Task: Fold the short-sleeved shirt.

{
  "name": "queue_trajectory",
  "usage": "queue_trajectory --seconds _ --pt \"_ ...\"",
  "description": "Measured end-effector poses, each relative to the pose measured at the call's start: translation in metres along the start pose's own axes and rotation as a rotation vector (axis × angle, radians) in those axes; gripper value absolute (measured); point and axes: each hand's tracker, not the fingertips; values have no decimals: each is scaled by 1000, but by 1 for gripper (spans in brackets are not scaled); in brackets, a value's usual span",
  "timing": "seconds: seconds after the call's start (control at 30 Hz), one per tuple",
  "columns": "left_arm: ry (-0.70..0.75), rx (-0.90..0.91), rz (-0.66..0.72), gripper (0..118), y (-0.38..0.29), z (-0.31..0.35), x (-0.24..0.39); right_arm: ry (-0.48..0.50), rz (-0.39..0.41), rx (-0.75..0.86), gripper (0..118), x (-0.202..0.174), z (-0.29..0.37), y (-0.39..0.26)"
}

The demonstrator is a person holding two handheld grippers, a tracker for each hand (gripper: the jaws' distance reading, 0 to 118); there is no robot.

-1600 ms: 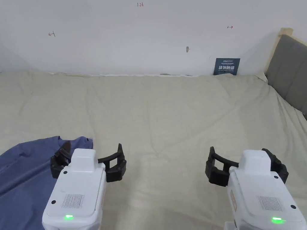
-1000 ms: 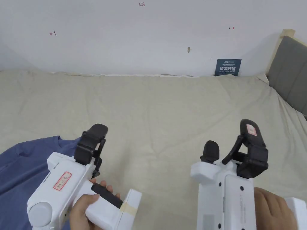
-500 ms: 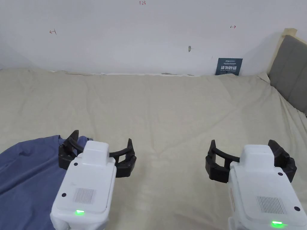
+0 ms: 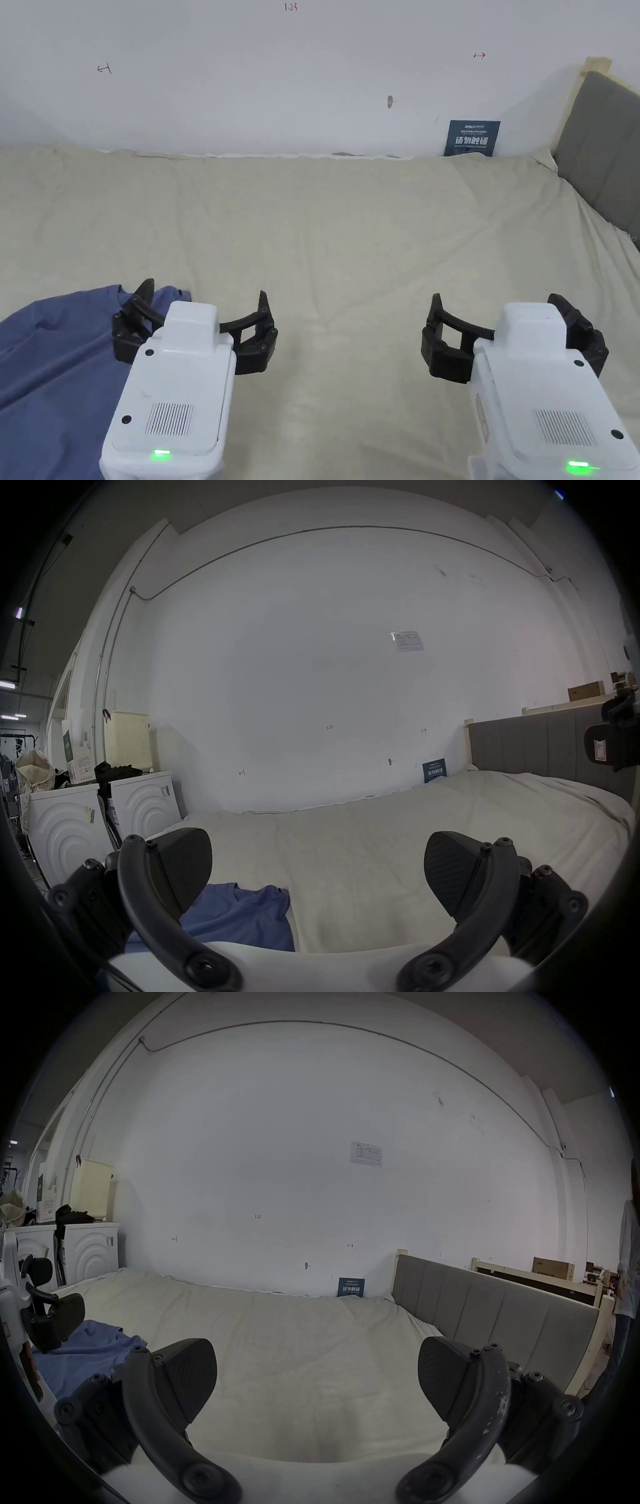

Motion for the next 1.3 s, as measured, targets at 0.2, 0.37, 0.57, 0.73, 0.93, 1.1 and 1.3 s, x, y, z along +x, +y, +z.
queue_trajectory --seconds 0.2,0.37,0.57,0.73,0.93,1.1,1.3 --pt "4 -3 9 118 2 0 -2 -3 4 3 118 -1 1 1" --pt "5 5 13 118 3 0 -3 -4 5 3 118 -1 1 2" --pt "3 11 13 118 4 0 -4 -11 6 7 118 1 2 4" --pt "5 20 16 118 7 1 -5 -15 11 10 118 1 2 5" --pt "2 22 17 118 7 0 -5 -17 14 9 118 2 3 6" --pt "-33 22 32 72 8 2 -5 -7 18 4 88 2 4 7" --pt "-69 -15 57 0 12 4 -3 27 38 -16 1 -1 5 11"
